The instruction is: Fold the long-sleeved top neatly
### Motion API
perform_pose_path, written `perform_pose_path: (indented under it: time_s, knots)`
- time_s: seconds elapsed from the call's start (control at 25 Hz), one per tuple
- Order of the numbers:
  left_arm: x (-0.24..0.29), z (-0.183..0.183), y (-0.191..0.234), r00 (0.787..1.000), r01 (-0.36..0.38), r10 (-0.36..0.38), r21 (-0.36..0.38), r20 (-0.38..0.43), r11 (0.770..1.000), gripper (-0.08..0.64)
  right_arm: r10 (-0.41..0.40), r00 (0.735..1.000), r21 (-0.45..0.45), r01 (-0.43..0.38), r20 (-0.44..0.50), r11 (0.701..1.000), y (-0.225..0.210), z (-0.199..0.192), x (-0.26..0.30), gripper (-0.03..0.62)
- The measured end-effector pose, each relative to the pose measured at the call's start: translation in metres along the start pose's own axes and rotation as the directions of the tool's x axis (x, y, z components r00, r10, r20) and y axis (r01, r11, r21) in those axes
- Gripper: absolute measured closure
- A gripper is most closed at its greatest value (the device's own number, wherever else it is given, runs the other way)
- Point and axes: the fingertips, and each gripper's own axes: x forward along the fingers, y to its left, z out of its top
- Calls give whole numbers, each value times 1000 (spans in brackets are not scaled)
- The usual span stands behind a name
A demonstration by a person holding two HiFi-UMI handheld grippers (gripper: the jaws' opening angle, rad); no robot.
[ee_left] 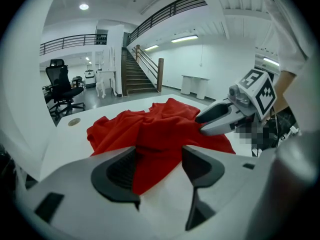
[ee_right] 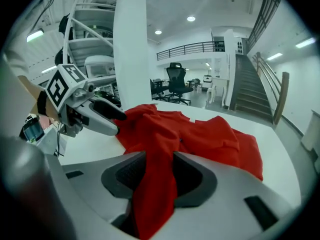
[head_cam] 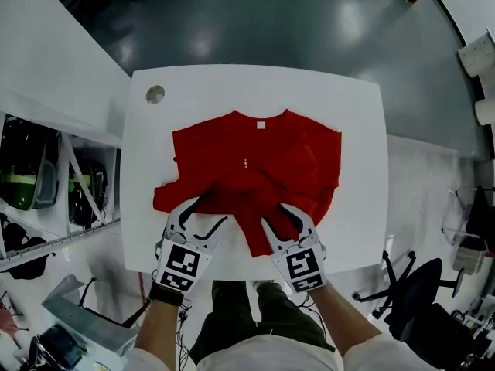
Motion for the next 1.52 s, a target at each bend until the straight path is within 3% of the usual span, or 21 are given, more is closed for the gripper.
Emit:
perform_pose_path:
  time_s: [0.2, 0.28, 0.32, 1.0, 1.52]
  knots:
    - [6, -7, 7, 1000, -2, 1, -9, -19, 1000, 272, -29, 997, -11, 29, -66, 1000, -4, -13, 17, 484]
    - [8, -9, 10, 1000, -2, 2, -12, -22, 1000, 272, -39, 997, -23, 37, -74, 999, -4, -14, 20, 559]
    - [8, -9, 11, 1000, -3, 2, -14, -23, 1000, 272, -40, 996, -24, 38, -75, 999, -3, -14, 21, 565]
    - [-10, -11, 27, 997, -73, 73, -24, -30, 997, 272, 111, 990, -71, -117, -82, 991, 30, -28, -24, 569]
    - [-6, -19, 16, 992, -97, 97, 9, -79, 995, 272, 213, 949, -220, -265, -233, 939, 43, -75, -65, 568]
